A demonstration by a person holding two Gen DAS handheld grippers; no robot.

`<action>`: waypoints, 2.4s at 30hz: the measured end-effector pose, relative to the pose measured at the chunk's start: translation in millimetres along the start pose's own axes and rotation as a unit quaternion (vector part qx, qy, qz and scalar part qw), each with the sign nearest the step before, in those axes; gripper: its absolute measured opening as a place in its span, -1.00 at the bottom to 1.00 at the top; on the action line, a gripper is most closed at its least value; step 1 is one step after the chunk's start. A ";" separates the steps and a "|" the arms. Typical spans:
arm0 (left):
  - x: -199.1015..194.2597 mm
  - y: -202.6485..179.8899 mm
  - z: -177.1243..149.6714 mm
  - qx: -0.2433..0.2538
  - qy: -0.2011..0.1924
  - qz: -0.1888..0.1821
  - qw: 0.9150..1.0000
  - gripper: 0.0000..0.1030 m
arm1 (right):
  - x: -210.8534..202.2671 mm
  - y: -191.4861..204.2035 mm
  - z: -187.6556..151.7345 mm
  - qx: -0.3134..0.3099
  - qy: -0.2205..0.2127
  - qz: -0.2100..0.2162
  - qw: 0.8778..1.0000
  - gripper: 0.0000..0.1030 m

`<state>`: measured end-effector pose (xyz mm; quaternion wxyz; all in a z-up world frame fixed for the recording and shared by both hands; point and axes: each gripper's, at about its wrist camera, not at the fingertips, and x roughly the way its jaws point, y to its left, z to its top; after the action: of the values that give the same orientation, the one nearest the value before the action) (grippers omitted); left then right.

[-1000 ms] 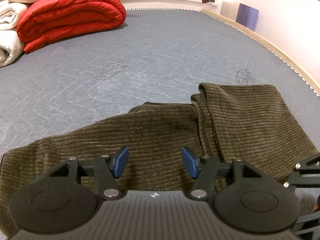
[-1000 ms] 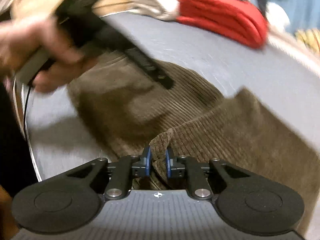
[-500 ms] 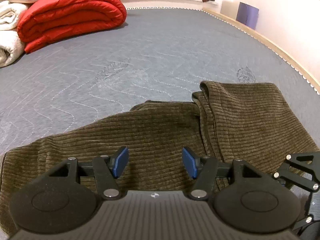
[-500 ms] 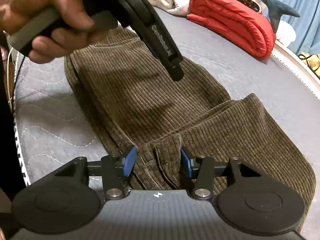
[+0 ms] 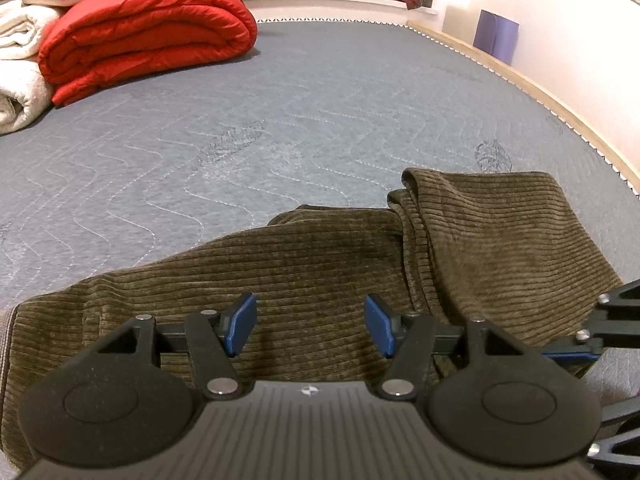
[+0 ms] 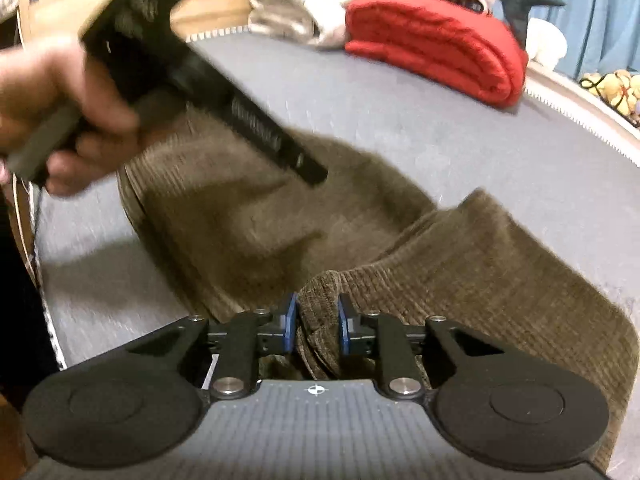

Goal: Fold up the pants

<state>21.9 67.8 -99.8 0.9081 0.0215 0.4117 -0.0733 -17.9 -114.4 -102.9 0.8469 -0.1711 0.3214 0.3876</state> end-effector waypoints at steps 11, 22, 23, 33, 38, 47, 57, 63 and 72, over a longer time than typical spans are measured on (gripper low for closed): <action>-0.2 -2.5 1.7 0.004 0.002 -0.003 1.000 0.27 | 4.0 31.9 -20.3 -0.090 0.026 0.021 0.995 -0.68; 0.3 3.0 -0.4 -0.001 0.004 0.001 1.000 0.27 | -13.1 -12.1 3.3 0.075 -0.027 0.033 0.996 -0.04; 0.0 2.6 -0.3 0.000 0.003 0.000 1.000 0.27 | -13.0 -16.8 3.0 0.089 -0.030 0.028 0.995 -0.03; -2.4 5.1 1.1 -0.005 0.001 0.000 1.000 0.27 | -33.4 -52.4 3.8 0.193 -0.100 0.020 0.976 0.00; -6.5 8.4 2.7 -0.011 -0.005 -0.001 1.000 0.27 | -34.8 -56.4 1.5 0.205 -0.114 -0.001 0.972 0.03; -4.5 4.7 4.5 -0.008 -0.008 -0.004 1.000 0.18 | 5.2 -39.5 -8.8 0.151 0.014 -0.003 0.988 0.10; 31.2 10.1 22.8 -0.081 0.010 -0.111 0.990 -0.55 | 6.9 -29.7 -6.8 0.138 0.021 -0.020 0.990 0.09; 57.1 -2.5 33.4 -0.086 0.007 -0.171 0.982 -0.49 | -0.9 -44.1 -8.6 0.135 0.016 -0.095 0.986 0.12; 100.4 -21.0 37.4 -0.087 0.023 -0.189 0.978 0.03 | -12.7 -106.5 -36.5 0.255 0.043 -0.191 0.947 0.30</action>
<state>111.8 31.8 -150.0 0.8664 -0.1344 0.4342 -0.2066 42.5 -209.3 -116.8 0.9058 -0.0240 0.4070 0.1153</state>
